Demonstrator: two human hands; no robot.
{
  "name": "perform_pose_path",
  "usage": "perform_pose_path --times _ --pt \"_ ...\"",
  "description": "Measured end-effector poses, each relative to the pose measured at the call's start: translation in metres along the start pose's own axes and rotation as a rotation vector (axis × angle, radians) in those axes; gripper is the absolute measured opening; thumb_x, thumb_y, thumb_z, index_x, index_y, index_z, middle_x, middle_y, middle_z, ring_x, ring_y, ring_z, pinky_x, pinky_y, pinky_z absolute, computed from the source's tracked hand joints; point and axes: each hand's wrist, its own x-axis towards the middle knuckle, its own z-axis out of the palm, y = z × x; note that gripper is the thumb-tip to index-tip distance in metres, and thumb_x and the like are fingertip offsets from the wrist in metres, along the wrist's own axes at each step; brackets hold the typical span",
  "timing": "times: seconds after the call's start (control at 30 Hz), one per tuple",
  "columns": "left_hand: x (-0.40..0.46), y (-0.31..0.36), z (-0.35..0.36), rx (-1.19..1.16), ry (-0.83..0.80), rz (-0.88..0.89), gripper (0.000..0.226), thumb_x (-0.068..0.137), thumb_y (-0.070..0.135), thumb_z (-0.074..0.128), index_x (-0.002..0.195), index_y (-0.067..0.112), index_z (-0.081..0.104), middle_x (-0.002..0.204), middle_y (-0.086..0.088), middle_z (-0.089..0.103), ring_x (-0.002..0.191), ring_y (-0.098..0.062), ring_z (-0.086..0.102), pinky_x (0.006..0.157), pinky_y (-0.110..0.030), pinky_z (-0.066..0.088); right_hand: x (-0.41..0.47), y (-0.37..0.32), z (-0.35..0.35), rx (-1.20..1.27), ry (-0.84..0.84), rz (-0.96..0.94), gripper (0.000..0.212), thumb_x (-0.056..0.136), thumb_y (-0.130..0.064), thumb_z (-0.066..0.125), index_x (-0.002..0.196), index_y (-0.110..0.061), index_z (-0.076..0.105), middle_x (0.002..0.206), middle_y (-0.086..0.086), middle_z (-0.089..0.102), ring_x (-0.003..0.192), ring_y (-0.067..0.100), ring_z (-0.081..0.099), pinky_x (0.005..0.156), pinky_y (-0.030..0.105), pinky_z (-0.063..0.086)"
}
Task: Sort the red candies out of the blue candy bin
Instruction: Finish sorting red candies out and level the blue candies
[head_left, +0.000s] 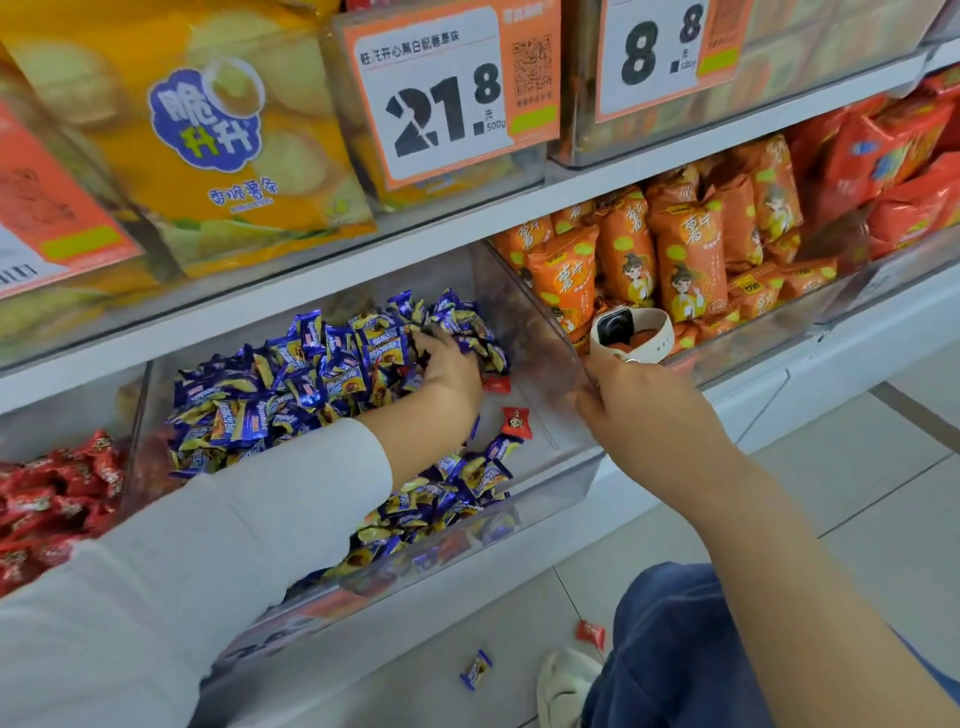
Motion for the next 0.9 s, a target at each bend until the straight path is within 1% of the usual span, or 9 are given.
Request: perform_pose_path --times 0.1,0.2,0.37,0.43,0.5,0.6,0.67,0.8,0.9 --pt "-0.018 -0.017 0.0 -0.104 0.081 -0.051 0.056 0.098 0.024 0.044 0.147 0.005 0.025 0.152 -0.018 0.02 0.129 -0.056 0.026 0.099 -0.057 0.039 0.001 0.001 0.0 -0.015 0.001 0.003 0.023 0.097 -0.03 0.043 0.109 -0.011 0.05 0.101 0.01 0.064 0.091 0.031 0.06 0.064 0.03 0.036" --pt "-0.04 -0.041 0.015 -0.325 0.182 -0.145 0.047 0.089 0.02 0.054 0.135 0.012 0.046 0.139 -0.013 0.036 0.116 -0.043 0.047 0.083 -0.043 0.047 0.002 0.003 0.002 -0.022 -0.001 0.006 0.021 0.097 -0.029 0.043 0.104 -0.011 0.05 0.098 0.012 0.065 0.091 0.032 0.06 0.062 0.03 0.034" --pt "-0.085 -0.069 0.057 -0.829 0.326 -0.228 0.045 0.088 0.034 0.054 0.13 0.02 0.048 0.141 -0.01 0.037 0.108 -0.034 0.054 0.079 -0.039 0.047 0.0 0.002 0.002 -0.054 0.013 -0.007 0.02 0.097 -0.026 0.043 0.104 -0.009 0.05 0.096 0.013 0.065 0.089 0.033 0.059 0.06 0.03 0.031" --pt "-0.102 -0.071 0.08 -0.973 0.336 -0.248 0.045 0.091 0.042 0.051 0.131 0.024 0.049 0.146 -0.012 0.034 0.122 -0.033 0.047 0.096 -0.041 0.043 0.0 0.001 0.002 -0.059 0.02 -0.012 0.02 0.098 -0.026 0.043 0.103 -0.009 0.051 0.096 0.014 0.065 0.089 0.034 0.06 0.06 0.03 0.03" --pt "-0.115 -0.071 0.098 -1.024 0.319 -0.254 0.052 0.089 0.059 0.042 0.134 0.033 0.048 0.15 -0.008 0.033 0.14 -0.035 0.023 0.114 -0.046 0.022 -0.001 0.002 0.003 -0.05 0.027 -0.013 0.02 0.098 -0.026 0.042 0.103 -0.008 0.051 0.096 0.015 0.065 0.089 0.035 0.06 0.06 0.03 0.029" --pt "-0.135 -0.07 0.102 -1.049 0.3 -0.226 0.063 0.083 0.073 0.036 0.14 0.046 0.035 0.156 0.001 0.019 0.144 -0.036 -0.001 0.117 -0.048 0.0 -0.001 0.002 0.003 -0.052 0.032 -0.016 0.025 0.098 -0.029 0.041 0.105 -0.007 0.051 0.098 0.017 0.065 0.09 0.036 0.06 0.061 0.03 0.03" --pt "-0.144 -0.066 0.089 -1.043 0.358 -0.166 0.062 0.085 0.07 0.038 0.142 0.049 0.027 0.158 0.005 0.013 0.145 -0.031 -0.001 0.116 -0.044 -0.003 -0.001 0.001 0.003 -0.058 0.037 -0.019 0.028 0.098 -0.031 0.039 0.107 -0.006 0.051 0.099 0.017 0.064 0.092 0.037 0.06 0.062 0.031 0.031" --pt "-0.121 -0.036 0.04 -1.014 0.485 0.243 0.052 0.095 0.045 0.046 0.144 0.03 0.036 0.147 0.004 0.036 0.136 -0.014 0.03 0.113 -0.027 0.018 0.001 0.002 0.006 -0.051 0.038 -0.016 0.025 0.098 -0.027 0.043 0.104 -0.005 0.051 0.098 0.018 0.064 0.089 0.038 0.06 0.061 0.032 0.032" --pt "-0.082 -0.004 0.011 -0.95 0.529 0.472 0.047 0.094 0.033 0.053 0.139 0.02 0.045 0.137 -0.001 0.048 0.127 -0.018 0.041 0.108 -0.034 0.033 0.0 0.003 0.008 -0.048 0.051 -0.012 0.022 0.097 -0.026 0.044 0.102 -0.006 0.051 0.096 0.017 0.064 0.087 0.037 0.06 0.06 0.031 0.031"
